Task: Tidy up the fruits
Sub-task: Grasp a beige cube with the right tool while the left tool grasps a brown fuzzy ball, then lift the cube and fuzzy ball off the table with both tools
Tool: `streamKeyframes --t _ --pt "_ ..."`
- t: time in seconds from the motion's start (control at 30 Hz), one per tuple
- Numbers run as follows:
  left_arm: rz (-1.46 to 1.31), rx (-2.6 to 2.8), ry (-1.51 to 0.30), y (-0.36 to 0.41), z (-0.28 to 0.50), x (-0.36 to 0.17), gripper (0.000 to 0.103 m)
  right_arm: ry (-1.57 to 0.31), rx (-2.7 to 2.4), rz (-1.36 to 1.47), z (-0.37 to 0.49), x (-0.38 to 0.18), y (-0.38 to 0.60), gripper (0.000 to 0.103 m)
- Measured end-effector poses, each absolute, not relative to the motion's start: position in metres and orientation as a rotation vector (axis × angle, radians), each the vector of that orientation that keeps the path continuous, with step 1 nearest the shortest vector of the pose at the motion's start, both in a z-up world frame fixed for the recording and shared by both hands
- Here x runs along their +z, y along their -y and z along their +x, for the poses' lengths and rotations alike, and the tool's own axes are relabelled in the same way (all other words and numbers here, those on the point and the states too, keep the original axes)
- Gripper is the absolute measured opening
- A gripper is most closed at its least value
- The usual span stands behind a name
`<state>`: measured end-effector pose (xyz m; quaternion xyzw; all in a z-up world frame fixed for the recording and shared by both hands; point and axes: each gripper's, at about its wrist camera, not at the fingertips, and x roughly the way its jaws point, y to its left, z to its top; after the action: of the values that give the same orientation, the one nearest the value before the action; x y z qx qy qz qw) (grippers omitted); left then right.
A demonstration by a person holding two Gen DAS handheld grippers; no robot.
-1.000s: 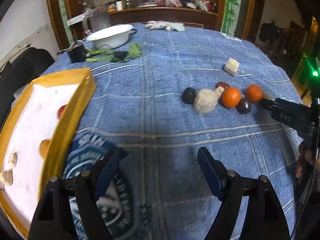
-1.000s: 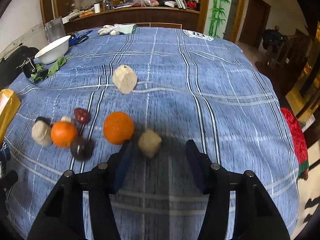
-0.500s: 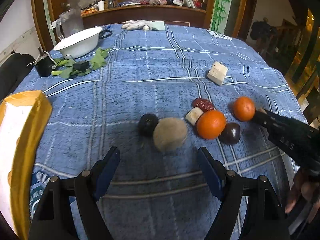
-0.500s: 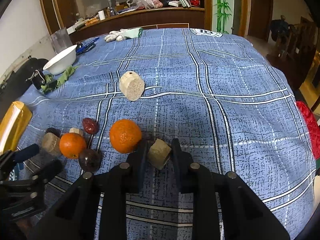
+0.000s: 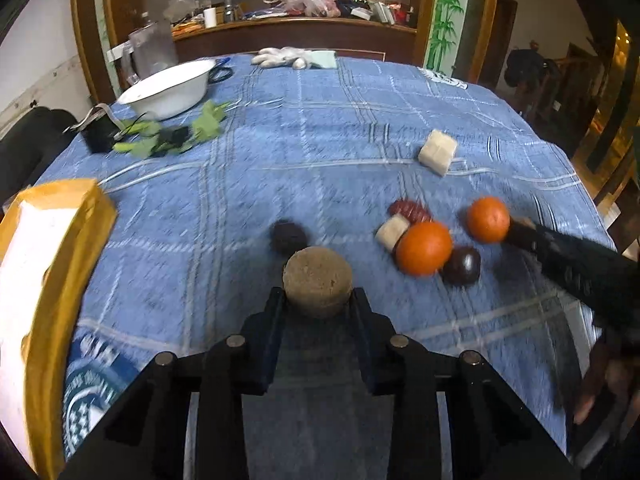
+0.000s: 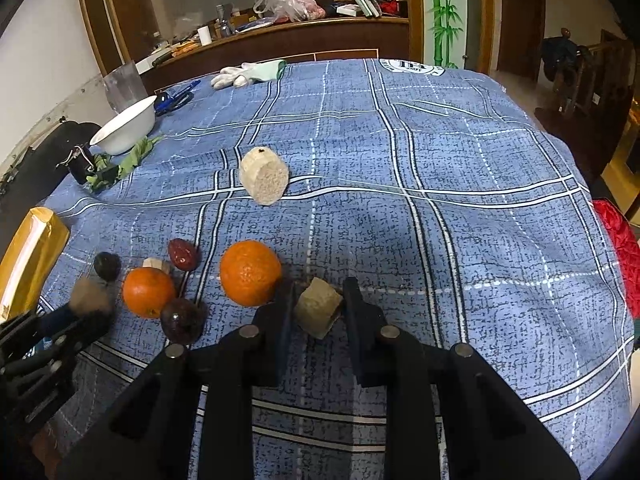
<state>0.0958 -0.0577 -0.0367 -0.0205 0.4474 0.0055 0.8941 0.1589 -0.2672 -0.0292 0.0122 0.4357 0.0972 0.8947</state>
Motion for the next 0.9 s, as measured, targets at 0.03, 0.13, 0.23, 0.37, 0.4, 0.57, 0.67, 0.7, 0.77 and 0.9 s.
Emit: streamKeyframes --t 0.03,0.13,0.23,0.37,0.4,0.57,0.67,0.7,0.77,0.9 --pt "-0.052 0.007 -0.930 0.054 0.092 -0.036 0.032 -0.905 0.195 0.022 0.158 -0.028 0.267 0.025" --pt "-0.071 0.017 -0.920 0.038 0.072 -0.031 0.032 -0.887 0.191 0.006 0.146 -0.019 0.264 0.025" --pt "-0.091 0.012 -0.913 0.026 0.054 -0.028 0.032 -0.871 0.195 -0.001 0.126 -0.011 0.260 0.025" --pt "-0.107 0.002 -0.901 0.018 0.035 -0.024 0.032 -0.851 0.206 0.008 0.094 0.000 0.254 0.025" --pt "-0.107 0.000 -0.897 0.018 0.031 -0.023 0.032 -0.846 0.211 0.010 0.085 0.002 0.252 0.025" --pt "-0.094 -0.006 -0.876 0.020 0.012 -0.019 0.032 -0.841 0.238 0.002 0.049 0.007 0.235 0.025" --pt "-0.085 -0.001 -0.859 0.018 0.005 -0.016 0.032 -0.857 0.249 -0.009 0.036 0.003 0.223 0.025" --pt "-0.082 -0.001 -0.854 0.018 0.002 -0.015 0.032 -0.864 0.250 -0.017 0.032 0.001 0.217 0.025" --pt "-0.082 0.002 -0.843 0.015 -0.003 -0.013 0.032 -0.873 0.248 -0.029 0.027 -0.002 0.211 0.025" --pt "-0.087 0.018 -0.830 0.007 -0.010 -0.009 0.032 -0.867 0.252 -0.049 0.018 0.002 0.199 0.026"
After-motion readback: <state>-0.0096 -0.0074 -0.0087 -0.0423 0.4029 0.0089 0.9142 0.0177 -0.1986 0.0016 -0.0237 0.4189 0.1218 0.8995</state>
